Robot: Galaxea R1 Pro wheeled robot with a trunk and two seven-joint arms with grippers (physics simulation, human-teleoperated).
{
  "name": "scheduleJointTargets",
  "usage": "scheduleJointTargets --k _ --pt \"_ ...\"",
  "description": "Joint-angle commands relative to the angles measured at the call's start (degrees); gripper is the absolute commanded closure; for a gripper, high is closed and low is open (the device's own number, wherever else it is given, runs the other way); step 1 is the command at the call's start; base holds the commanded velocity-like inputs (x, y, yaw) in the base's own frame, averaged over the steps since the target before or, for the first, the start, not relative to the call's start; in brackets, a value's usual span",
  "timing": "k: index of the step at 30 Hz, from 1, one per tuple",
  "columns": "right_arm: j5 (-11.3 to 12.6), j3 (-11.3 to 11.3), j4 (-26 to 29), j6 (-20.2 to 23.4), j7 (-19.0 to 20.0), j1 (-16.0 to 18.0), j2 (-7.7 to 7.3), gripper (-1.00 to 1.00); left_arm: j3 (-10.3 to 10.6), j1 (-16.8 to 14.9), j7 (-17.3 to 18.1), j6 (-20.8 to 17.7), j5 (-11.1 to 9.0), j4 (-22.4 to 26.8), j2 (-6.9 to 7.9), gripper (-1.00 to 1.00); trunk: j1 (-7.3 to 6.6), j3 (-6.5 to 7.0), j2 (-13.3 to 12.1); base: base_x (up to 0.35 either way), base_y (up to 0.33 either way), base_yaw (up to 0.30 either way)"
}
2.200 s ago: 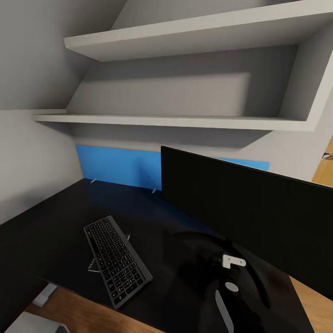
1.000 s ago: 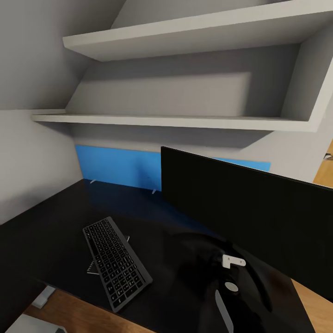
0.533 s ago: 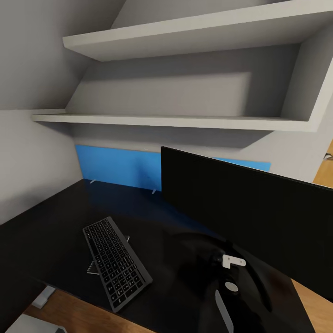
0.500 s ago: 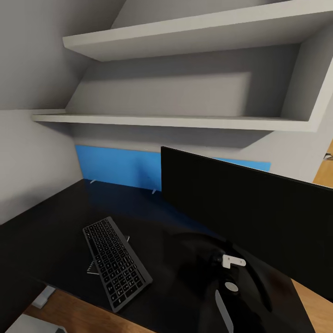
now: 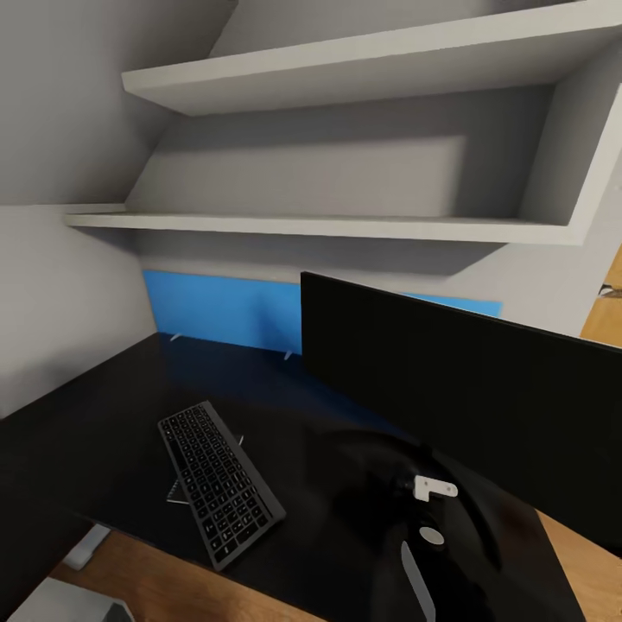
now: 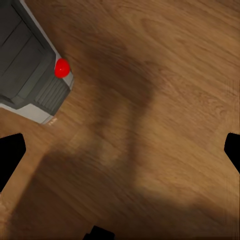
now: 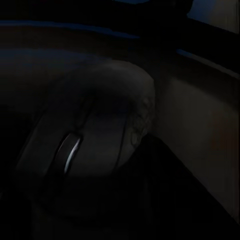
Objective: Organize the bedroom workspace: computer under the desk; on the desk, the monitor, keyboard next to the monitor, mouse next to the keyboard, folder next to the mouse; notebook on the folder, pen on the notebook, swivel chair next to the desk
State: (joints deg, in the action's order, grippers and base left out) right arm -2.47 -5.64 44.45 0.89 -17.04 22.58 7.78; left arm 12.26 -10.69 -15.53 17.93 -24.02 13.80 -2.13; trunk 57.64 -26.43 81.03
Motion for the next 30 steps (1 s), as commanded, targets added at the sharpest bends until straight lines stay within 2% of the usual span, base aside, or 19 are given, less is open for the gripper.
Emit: scheduleJointTargets --k 1,21,26,30 --pt "0.1 -0.19 -2.52 0.31 -0.1 0.01 0.04 1.0 0.49 -0.04 -0.38 0.17 -0.32 0.0 0.02 -1.0 -0.02 -0.07 0.03 -0.161 0.0 0.0" --pt "-0.06 0.17 -2.26 0.01 0.73 0.01 0.28 1.0 0.49 -0.04 -0.38 0.23 -0.33 0.0 0.0 -1.0 -0.02 -0.07 0.03 -0.215 0.0 0.0" --pt "-0.08 2.51 -1.97 0.22 1.07 0.01 0.41 1.0 0.52 -0.04 -0.38 0.33 -0.29 0.0 -0.06 -1.0 -0.02 -0.07 0.03 -0.026 0.0 0.0" --pt "-0.02 4.16 -1.41 0.34 1.12 -0.04 0.56 1.0 0.49 -0.04 -0.38 0.34 -0.32 0.0 -0.07 -1.0 -0.9 0.65 -1.57 -0.005 0.0 0.0"
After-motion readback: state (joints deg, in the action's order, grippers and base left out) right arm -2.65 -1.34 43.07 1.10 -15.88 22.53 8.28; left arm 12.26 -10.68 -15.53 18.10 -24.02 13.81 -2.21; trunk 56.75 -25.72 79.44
